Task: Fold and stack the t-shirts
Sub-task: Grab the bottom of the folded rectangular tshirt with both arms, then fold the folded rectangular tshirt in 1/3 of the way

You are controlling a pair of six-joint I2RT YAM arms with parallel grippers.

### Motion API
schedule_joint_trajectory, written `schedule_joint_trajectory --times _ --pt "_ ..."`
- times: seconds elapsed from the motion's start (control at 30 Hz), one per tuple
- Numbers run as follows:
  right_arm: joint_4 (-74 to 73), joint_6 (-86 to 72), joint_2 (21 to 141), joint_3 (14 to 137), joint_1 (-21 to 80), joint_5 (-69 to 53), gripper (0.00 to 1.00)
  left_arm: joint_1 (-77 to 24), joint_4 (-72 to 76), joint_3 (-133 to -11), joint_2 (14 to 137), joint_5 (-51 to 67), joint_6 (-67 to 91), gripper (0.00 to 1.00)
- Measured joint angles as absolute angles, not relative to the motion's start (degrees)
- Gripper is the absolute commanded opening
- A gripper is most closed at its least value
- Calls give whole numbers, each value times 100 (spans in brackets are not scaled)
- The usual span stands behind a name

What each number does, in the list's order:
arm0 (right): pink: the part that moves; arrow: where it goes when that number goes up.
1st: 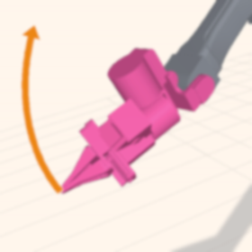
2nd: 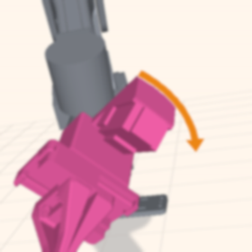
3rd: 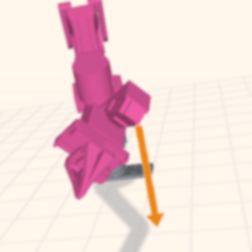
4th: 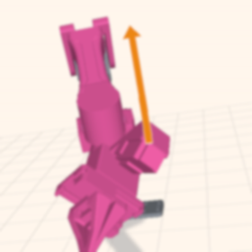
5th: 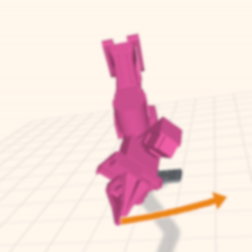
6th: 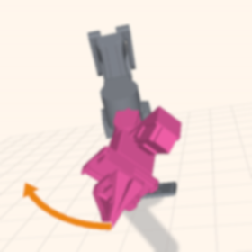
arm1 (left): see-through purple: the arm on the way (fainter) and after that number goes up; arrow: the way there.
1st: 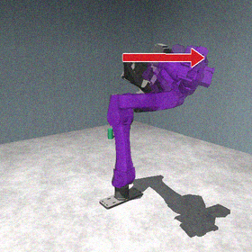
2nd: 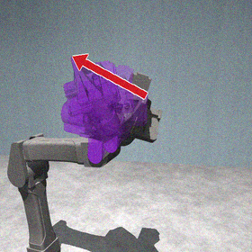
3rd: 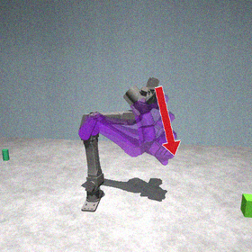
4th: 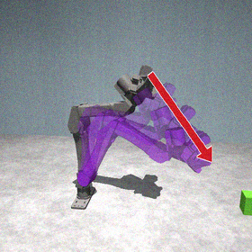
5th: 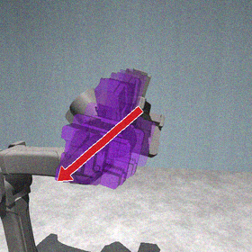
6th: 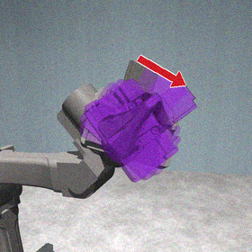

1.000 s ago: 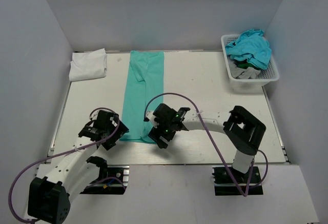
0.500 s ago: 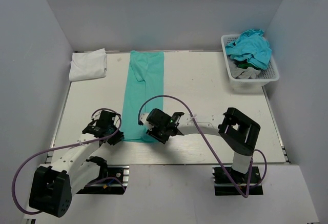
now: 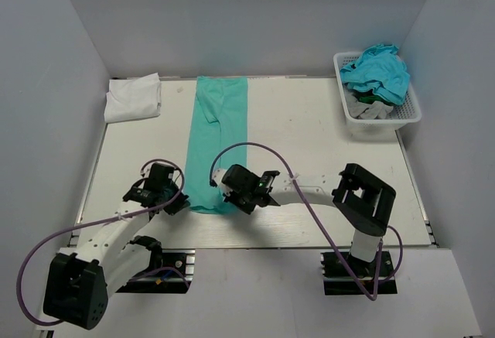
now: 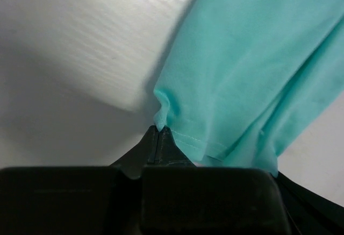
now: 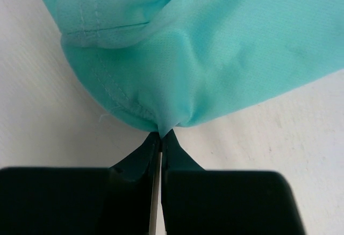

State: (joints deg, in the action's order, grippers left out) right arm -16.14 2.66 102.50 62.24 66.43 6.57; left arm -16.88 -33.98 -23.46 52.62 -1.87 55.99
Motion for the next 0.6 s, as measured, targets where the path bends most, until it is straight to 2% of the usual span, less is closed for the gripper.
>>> schedule_joint_trajectory --times 0.33,0.6 --pt "-1485 -110 10022 6495 6156 1315 0 -1688 -3044 -3201 5616 -239 5570 0" --pt "-1498 -115 10062 7354 5424 1509 0 -1688 -2661 -4228 6746 -620 5398 0"
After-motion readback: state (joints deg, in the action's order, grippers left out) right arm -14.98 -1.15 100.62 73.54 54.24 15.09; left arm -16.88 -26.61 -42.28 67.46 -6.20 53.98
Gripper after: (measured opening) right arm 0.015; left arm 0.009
